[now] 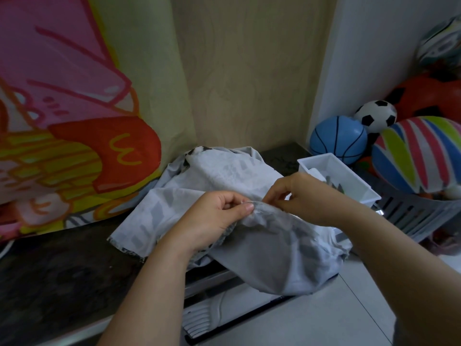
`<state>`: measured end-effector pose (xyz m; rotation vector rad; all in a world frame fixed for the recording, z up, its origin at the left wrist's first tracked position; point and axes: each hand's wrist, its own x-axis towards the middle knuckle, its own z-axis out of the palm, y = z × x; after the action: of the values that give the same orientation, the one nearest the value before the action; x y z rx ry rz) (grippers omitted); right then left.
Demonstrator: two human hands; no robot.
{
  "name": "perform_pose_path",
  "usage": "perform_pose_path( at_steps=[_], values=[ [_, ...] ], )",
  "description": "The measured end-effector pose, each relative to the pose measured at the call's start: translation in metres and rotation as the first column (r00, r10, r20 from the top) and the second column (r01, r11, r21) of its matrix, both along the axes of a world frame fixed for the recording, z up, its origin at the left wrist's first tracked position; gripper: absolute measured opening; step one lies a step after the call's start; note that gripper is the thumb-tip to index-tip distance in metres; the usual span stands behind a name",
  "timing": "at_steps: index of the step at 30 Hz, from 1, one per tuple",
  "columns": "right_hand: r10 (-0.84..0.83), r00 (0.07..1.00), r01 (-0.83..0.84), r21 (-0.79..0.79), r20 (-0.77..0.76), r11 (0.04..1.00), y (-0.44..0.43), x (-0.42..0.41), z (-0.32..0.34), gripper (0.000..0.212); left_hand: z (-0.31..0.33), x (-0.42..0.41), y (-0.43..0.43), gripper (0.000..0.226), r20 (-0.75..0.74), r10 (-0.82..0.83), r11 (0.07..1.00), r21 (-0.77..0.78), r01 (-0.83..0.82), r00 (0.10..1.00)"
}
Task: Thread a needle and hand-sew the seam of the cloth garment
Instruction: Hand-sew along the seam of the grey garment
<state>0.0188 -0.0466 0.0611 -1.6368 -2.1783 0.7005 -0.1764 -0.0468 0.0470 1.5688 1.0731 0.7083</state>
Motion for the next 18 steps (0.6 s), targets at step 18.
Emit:
perform_pose_path(
  at_steps=[18],
  values=[
    [-0.071,0.841,0.068,-0.026,-0.536,0.997,-0.019,-0.023,0.009,0.005,-0.003,0.01,0.005,0.016,0.115,0.192,0.981,-0.003,-0.193,0.974]
  ],
)
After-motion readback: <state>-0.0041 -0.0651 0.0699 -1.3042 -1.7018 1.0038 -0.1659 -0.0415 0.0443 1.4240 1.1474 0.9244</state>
